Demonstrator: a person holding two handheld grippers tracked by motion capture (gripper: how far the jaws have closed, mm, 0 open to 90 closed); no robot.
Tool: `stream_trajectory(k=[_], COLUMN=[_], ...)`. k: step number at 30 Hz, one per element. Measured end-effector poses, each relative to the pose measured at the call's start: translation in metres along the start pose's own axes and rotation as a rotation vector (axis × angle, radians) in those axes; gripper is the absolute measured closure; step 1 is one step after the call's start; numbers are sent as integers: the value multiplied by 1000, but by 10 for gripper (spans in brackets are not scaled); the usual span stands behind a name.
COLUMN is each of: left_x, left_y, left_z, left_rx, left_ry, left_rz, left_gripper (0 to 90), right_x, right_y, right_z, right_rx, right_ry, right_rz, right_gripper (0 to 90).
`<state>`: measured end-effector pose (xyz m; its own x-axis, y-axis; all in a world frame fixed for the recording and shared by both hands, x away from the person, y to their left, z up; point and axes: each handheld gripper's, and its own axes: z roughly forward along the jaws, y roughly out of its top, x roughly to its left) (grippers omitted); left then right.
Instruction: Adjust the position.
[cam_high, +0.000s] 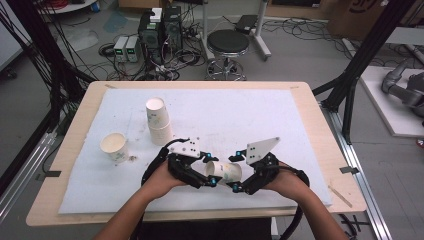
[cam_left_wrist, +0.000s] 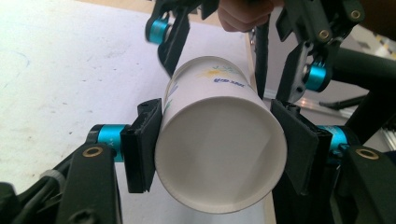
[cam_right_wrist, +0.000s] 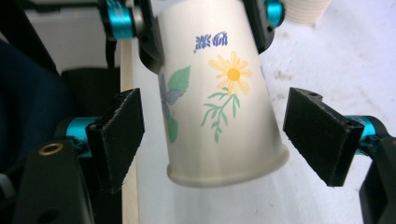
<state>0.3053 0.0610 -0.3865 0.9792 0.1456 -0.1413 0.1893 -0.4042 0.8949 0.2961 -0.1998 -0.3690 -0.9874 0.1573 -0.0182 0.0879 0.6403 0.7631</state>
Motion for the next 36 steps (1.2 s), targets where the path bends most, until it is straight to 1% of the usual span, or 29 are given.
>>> stream_trajectory(k=[1,2,3,5,7,9,13,15,16,21,25,28,36], left_x=[0,0,0,0,-1,-1,-2,-2,-3,-5,-6,-7,-8], left_y=[-1,-3,-4,-6,-8,-10,-12,-12,-13,-15,-17,-18,-17], left_z=[-1,-1,-3,-4,-6,-9,-13,-14,-15,-16,-17,-19,-20], left_rx=[-17,-29,-35,-57,-74,-92,-133,-148,-148,-175,-206,-233,-260], left_ry=[1,-1,-4,0,6,11,15,8,8,3,-4,-9,-30], left_rz=[-9,-13,-8,-11,-11,-9,-10,-17,-10,-2,3,8,19], left_gripper=[368,368,368,368,368,368,368,368,368,368,369,369,368], right_x=[0,1,1,2,2,3,5,6,6,9,12,13,12], right_y=[-1,-2,-4,-6,-8,-11,-18,-23,-25,-35,-42,-45,-47], right_z=[-1,-3,-4,-6,-9,-11,-12,-12,-12,-14,-14,-12,-12], right_rx=[-20,-38,-57,-103,-131,-164,-195,-219,-230,-278,-302,-307,-335], right_ry=[2,-13,-25,-39,-54,-54,-53,-59,-64,-73,-71,-66,-34], right_rz=[0,2,10,41,53,77,85,102,104,132,144,140,137], right_gripper=[206,203,203,203,203,203,204,203,204,204,205,205,206])
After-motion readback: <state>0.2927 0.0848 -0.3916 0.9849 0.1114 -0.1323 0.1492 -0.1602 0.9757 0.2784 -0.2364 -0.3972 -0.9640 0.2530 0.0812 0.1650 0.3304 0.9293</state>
